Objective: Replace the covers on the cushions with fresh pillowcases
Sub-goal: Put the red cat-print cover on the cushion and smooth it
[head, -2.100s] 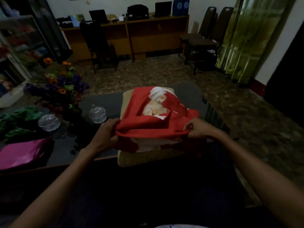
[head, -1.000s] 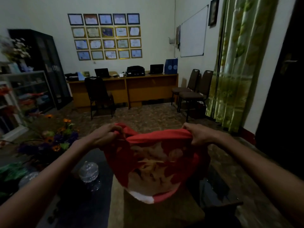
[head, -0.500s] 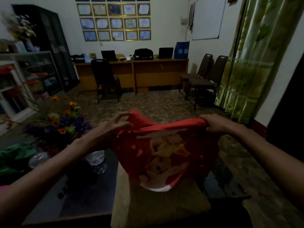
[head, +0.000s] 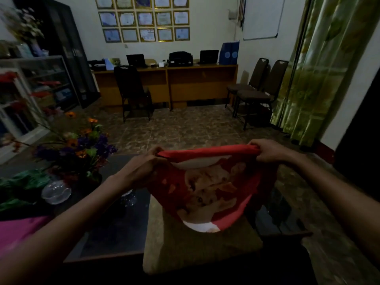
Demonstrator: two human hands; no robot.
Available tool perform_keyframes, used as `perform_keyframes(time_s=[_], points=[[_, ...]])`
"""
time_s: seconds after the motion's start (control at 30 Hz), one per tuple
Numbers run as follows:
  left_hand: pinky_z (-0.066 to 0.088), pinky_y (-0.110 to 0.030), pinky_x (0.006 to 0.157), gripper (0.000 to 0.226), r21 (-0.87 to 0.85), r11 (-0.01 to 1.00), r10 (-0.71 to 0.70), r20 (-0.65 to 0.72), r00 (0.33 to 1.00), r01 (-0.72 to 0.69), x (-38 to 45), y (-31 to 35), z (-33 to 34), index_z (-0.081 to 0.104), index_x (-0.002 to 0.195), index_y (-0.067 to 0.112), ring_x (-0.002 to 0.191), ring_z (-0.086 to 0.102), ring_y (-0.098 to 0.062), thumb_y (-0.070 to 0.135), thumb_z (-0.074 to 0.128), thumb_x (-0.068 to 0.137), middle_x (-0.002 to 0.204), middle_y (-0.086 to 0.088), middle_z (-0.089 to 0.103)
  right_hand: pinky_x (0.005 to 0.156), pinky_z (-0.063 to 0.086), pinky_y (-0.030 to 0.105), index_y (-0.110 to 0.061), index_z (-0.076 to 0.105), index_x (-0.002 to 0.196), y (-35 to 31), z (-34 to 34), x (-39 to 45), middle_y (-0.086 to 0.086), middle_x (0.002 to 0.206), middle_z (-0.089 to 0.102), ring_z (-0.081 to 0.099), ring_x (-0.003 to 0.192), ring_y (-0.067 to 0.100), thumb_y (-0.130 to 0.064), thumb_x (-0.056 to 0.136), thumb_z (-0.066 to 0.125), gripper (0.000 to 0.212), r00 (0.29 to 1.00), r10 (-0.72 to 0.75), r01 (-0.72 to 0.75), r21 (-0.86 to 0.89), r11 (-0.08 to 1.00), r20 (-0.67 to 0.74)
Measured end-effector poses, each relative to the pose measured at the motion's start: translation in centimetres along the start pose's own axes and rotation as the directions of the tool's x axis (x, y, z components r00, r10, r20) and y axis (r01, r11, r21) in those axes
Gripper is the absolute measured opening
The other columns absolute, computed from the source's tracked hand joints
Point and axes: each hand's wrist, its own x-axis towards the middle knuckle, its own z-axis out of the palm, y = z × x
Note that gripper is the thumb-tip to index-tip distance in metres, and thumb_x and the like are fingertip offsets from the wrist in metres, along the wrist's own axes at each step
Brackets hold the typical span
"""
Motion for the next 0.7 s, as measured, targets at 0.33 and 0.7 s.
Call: perform_keyframes(time_s=[0.33,0.7], points=[[0.039,-0.027,0.057,0.040,0.140,0.975,-0.170,-0.016,0.985,0.171,3.0,-3.3,-1.5,0.063,0.123,0.028,0.080,0.061,-0.024,0.027,0.073,0.084,0.114,-0.004,0.053,0.074,0.042,0.034,-0.027,0.050,0.126,-1.2,-0.2,0.2,0.003,0.123,0.059,0.059,0.114,0.026,-0.032,0.083,0.071,0.048,0.982,-0.066,-0.016,-0.431,0.902,-0.176],[0.044,-0.037,0.068,0.059,0.120,0.887,-0.391,-0.322,0.862,0.446,19.7,-13.8,-9.0,0.057,0.135,0.028,0.103,0.062,-0.035,0.046,0.075,0.082,0.120,-0.010,0.058,0.093,0.046,0.055,-0.017,0.040,0.142,-6.9,-12.2,17.3,0.017,0.133,0.049,0.059,0.111,0.043,-0.014,0.091,0.066,0.057,0.805,-0.170,-0.054,-0.356,0.933,-0.568]])
